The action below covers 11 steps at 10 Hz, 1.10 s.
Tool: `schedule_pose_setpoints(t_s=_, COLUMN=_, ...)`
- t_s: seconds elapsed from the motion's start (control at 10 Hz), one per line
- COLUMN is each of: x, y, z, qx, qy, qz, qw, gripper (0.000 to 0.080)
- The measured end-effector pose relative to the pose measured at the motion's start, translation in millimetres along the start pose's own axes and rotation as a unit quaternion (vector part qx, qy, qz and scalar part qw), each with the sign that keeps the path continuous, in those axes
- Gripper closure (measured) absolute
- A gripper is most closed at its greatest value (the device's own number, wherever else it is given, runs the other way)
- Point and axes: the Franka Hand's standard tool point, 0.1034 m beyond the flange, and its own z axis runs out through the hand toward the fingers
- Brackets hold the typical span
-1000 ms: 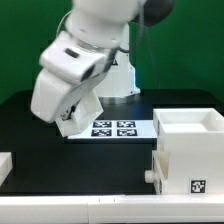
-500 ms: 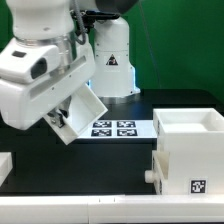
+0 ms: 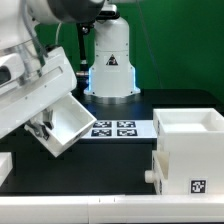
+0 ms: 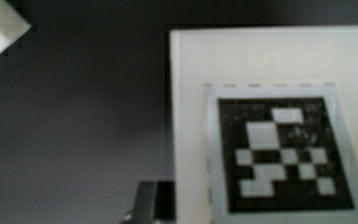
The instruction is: Assemble drawer
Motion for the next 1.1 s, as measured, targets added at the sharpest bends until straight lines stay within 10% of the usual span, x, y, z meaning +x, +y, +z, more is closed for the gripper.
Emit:
schedule_pose_setpoints(t_s=0.5, x=0.4, y=17.3, z=10.9, qx=-0.013, qy=0.104, qz=0.047, qw=0.993, gripper=0.0761)
schedule_pose_setpoints(t_s=0.8, x=-1.4, y=17.0, z=11.1, qx=-0.012, qy=0.099, qz=0.044, qw=0.994, gripper=0.0535)
schedule_pose_setpoints(t_s=0.9, x=-1.8, y=17.1, z=11.0, qx=-0.012, qy=0.099, qz=0.044, qw=0.994, gripper=0.0347)
schedule_pose_setpoints(t_s=1.0, x=-2.2, y=18.8, z=8.7, qx=-0.015, qy=0.091, qz=0.061, qw=0.994, gripper=0.0347)
schedule_pose_setpoints(t_s=1.1, x=0.8, y=20.4, z=-5.3, qx=-0.036, qy=0.067, qz=0.075, qw=0.994, gripper=0.0187)
